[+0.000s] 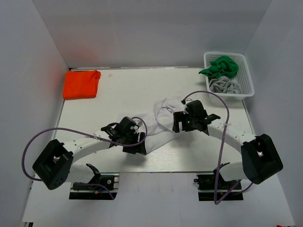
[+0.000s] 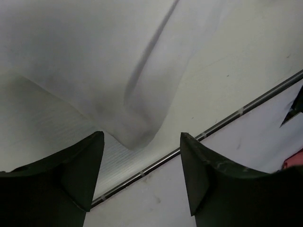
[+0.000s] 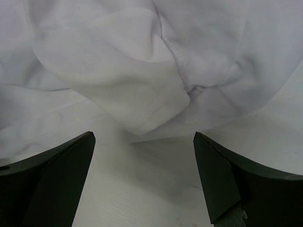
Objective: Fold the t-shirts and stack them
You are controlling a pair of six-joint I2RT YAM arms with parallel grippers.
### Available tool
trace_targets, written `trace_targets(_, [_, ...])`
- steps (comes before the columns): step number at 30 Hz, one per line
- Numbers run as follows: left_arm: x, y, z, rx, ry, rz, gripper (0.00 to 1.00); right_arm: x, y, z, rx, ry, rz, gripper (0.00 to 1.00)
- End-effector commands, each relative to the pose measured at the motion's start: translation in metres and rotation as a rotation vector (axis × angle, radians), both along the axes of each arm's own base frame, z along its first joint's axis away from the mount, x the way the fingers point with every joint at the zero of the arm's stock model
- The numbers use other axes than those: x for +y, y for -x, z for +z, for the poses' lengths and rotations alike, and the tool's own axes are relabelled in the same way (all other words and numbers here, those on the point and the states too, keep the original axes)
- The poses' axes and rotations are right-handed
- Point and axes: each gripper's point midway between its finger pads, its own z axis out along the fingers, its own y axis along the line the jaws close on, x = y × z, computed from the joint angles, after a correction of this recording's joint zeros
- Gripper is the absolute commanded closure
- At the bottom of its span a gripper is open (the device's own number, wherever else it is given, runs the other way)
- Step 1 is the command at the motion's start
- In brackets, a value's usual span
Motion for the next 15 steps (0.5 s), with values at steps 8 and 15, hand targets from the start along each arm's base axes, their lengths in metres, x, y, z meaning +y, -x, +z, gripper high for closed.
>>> trace_targets(8, [-0.007, -0.010, -0.012, -0.059, -0.052, 0.017, 0.72, 0.029, -0.031, -0.002, -0.059, -0.113, -0.062, 0.28])
trace_targets(15, [-0.018, -0.052, 0.027, -0.239, -0.032, 0.114, 1.00, 0.040, -0.051, 0.035, -0.146, -0.205, -0.114, 1.00])
